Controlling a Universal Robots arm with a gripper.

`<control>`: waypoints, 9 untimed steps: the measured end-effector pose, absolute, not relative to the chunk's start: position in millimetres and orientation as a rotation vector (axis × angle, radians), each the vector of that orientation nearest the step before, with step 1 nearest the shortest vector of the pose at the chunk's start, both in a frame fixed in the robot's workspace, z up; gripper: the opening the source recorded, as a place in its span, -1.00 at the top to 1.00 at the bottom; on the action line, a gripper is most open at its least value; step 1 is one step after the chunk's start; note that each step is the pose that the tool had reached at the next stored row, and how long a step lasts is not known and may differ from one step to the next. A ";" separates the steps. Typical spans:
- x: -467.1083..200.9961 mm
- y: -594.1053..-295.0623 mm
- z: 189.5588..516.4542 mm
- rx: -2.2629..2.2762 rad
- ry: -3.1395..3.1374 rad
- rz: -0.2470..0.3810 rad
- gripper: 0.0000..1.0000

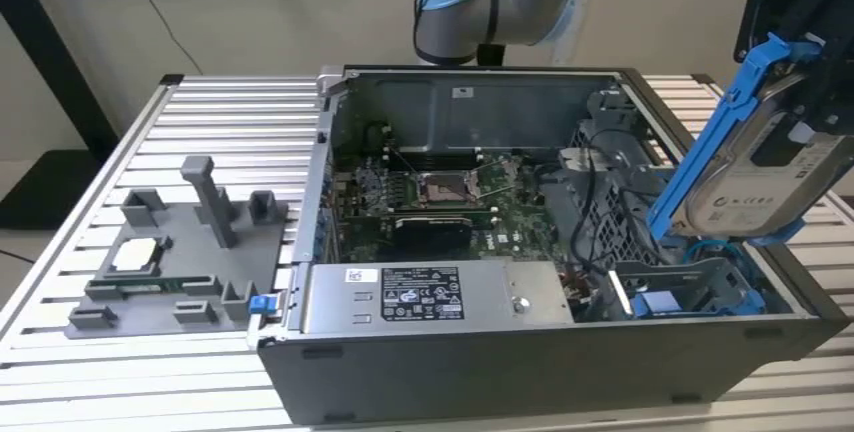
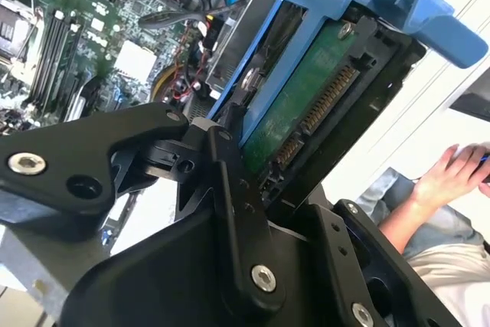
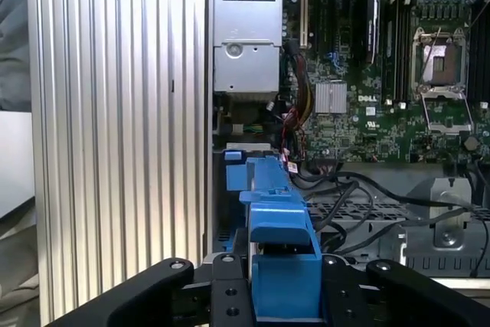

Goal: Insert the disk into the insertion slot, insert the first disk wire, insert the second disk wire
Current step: 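Insert the disk into the insertion slot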

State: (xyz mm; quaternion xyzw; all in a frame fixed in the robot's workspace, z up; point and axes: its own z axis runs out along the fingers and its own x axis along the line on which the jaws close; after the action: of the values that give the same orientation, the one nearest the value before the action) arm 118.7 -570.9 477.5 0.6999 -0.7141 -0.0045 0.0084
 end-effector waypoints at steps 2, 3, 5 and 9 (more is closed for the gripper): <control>118.7 -570.9 477.4 2.187 -2.231 -0.014 1.00; 118.7 -570.9 477.5 2.187 -2.231 -0.013 1.00; 118.7 -570.9 477.0 2.187 -2.231 -0.014 1.00; 118.6 -571.2 472.9 2.187 -2.231 -0.013 1.00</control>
State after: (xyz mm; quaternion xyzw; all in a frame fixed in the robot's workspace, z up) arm 118.6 -571.2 472.9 0.6999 -0.7142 -0.0042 0.0088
